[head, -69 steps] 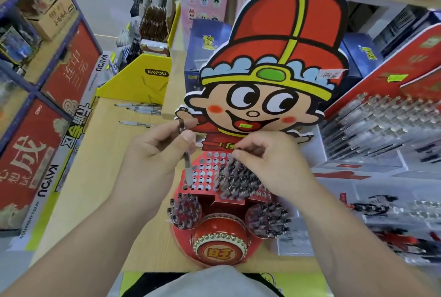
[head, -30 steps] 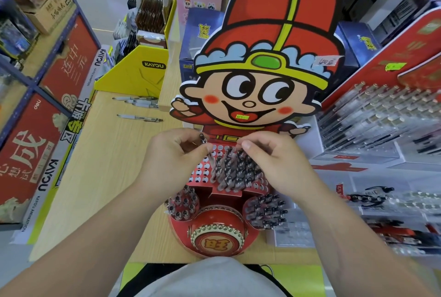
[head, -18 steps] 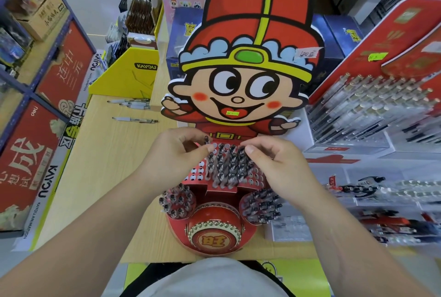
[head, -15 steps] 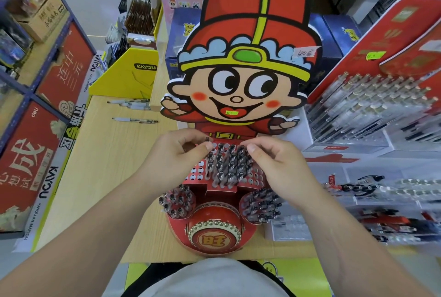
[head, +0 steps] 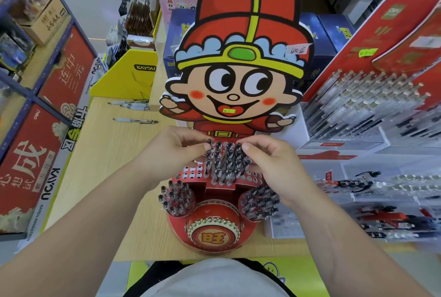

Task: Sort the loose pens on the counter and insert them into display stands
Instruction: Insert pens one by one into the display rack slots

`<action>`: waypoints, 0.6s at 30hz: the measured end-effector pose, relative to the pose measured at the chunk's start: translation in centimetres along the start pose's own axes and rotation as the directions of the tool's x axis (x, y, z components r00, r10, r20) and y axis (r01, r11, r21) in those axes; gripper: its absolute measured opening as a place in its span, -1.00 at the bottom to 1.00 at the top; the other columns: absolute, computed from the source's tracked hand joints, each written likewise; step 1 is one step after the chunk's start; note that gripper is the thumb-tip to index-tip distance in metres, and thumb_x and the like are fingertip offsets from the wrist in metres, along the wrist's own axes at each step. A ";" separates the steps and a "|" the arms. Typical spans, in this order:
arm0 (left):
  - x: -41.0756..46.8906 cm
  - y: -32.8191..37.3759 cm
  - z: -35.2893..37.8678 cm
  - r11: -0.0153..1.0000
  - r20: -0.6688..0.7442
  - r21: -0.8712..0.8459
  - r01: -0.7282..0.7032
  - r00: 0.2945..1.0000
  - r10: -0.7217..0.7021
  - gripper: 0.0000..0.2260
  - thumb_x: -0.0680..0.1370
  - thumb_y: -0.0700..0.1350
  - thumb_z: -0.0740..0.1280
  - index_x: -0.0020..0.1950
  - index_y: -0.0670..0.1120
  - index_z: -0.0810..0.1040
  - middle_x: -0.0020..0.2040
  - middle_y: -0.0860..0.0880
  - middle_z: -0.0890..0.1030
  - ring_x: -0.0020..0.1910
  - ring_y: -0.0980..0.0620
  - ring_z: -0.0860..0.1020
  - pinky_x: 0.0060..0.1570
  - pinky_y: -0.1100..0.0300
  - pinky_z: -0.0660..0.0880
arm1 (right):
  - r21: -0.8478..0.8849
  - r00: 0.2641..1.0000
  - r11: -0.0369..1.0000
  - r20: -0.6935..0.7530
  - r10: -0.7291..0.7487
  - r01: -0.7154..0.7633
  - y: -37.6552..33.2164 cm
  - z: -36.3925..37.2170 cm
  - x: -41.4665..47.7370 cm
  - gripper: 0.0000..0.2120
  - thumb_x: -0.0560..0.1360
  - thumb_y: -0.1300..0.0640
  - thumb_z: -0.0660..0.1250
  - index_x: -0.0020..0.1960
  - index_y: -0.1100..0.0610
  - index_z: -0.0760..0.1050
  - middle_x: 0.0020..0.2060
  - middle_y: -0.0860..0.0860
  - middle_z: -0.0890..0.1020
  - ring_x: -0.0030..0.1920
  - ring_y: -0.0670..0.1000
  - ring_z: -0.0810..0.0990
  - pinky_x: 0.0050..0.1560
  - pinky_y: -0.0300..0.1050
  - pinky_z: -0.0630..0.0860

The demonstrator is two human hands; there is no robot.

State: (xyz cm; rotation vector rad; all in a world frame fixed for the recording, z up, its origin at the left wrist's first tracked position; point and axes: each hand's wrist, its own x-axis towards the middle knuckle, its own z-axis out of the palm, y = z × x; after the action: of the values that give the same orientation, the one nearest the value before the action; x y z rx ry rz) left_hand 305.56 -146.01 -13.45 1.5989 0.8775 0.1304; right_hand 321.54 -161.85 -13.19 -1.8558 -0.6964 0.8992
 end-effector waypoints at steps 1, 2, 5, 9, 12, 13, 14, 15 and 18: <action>0.0 0.1 0.0 1.000 0.008 -0.005 0.009 1.000 -0.009 -0.90 0.58 -0.10 0.42 0.01 0.05 0.73 -0.10 0.03 0.74 -0.11 0.09 0.70 0.05 0.04 0.65 | 0.020 1.000 1.000 -0.005 0.009 -0.009 0.0 0.1 0.0 -0.86 0.60 0.03 0.34 0.04 -0.12 0.67 -0.06 -0.19 0.71 0.06 -0.13 0.65 0.17 0.09 0.61; -0.1 0.3 0.0 1.000 0.006 -0.013 0.014 1.000 -0.014 -0.90 0.59 -0.08 0.41 0.00 0.05 0.73 -0.11 0.04 0.73 -0.12 0.09 0.70 0.02 0.08 0.64 | 0.036 1.000 0.999 -0.010 0.017 -0.017 0.0 0.1 0.0 -0.86 0.60 0.04 0.34 0.03 -0.12 0.68 -0.07 -0.19 0.71 0.05 -0.13 0.65 0.16 0.08 0.62; -0.4 0.7 0.6 0.999 -0.032 -0.033 0.011 0.999 -0.013 -0.86 0.60 0.02 0.38 -0.02 0.04 0.72 -0.16 0.14 0.71 -0.16 0.14 0.68 -0.06 0.14 0.60 | 0.074 1.000 0.997 -0.013 0.029 -0.028 0.0 0.2 -0.1 -0.87 0.60 0.05 0.35 0.03 -0.10 0.68 -0.08 -0.16 0.71 0.04 -0.12 0.65 0.12 0.08 0.64; -0.4 0.6 1.4 0.999 -0.103 0.042 -0.008 0.995 0.012 -0.83 0.59 0.08 0.39 -0.06 0.04 0.71 -0.16 -0.01 0.69 -0.22 0.14 0.66 0.04 -0.06 0.63 | 0.090 1.000 0.996 -0.008 0.027 -0.026 0.1 0.2 -0.3 -0.86 0.60 0.06 0.35 0.00 -0.10 0.68 -0.10 -0.17 0.71 0.00 -0.14 0.66 0.12 0.06 0.64; -0.5 0.6 1.7 0.999 -0.124 0.047 0.001 0.992 0.005 -0.83 0.59 0.08 0.38 -0.07 0.05 0.71 -0.20 0.02 0.68 -0.25 0.15 0.64 0.07 -0.12 0.62 | 0.088 0.999 0.996 -0.013 0.034 -0.032 0.2 0.2 -0.3 -0.87 0.60 0.03 0.35 0.00 -0.12 0.68 -0.09 -0.17 0.71 0.02 -0.11 0.66 0.15 0.10 0.62; -0.5 0.6 1.7 0.999 -0.124 0.052 0.003 0.992 0.004 -0.83 0.60 0.09 0.37 -0.06 0.06 0.71 -0.23 0.05 0.67 -0.24 0.15 0.64 0.06 -0.14 0.62 | 0.086 0.999 0.996 -0.014 0.035 -0.034 0.2 0.3 -0.3 -0.87 0.60 0.01 0.35 0.00 -0.13 0.68 -0.08 -0.17 0.71 0.03 -0.10 0.65 0.16 0.11 0.62; -0.6 0.5 1.7 0.998 -0.125 0.056 0.005 0.992 0.002 -0.82 0.60 0.11 0.37 -0.06 0.07 0.71 -0.25 0.07 0.66 -0.23 0.12 0.63 0.05 -0.15 0.62 | 0.083 0.999 0.996 -0.018 0.033 -0.032 0.2 0.3 -0.3 -0.87 0.60 0.00 0.35 0.01 -0.13 0.68 -0.07 -0.18 0.71 0.04 -0.11 0.65 0.18 0.10 0.61; -0.6 0.5 1.8 0.998 -0.129 0.059 0.006 0.992 0.002 -0.81 0.59 0.13 0.36 -0.05 0.08 0.71 -0.23 0.06 0.66 -0.20 0.07 0.63 0.05 -0.16 0.62 | 0.078 0.999 0.997 -0.023 0.025 -0.023 0.3 0.3 -0.3 -0.88 0.60 0.00 0.35 0.01 -0.13 0.68 -0.06 -0.20 0.70 0.05 -0.13 0.64 0.19 0.07 0.60; -1.1 0.3 2.2 0.999 -0.158 0.046 0.007 0.987 0.000 -0.80 0.60 0.15 0.33 -0.05 0.11 0.69 -0.11 -0.02 0.67 -0.12 -0.01 0.62 0.12 -0.16 0.59 | 0.082 0.999 0.997 -0.047 -0.013 0.016 0.3 0.3 -0.5 -0.89 0.60 0.00 0.36 0.01 -0.11 0.66 -0.08 -0.25 0.69 0.01 -0.26 0.61 0.10 -0.22 0.52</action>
State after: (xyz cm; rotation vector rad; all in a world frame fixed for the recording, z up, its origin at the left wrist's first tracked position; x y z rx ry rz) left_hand 306.13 -148.46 -13.35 1.6462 1.0122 0.2385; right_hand 321.02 -162.23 -13.35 -1.7911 -0.6342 0.8598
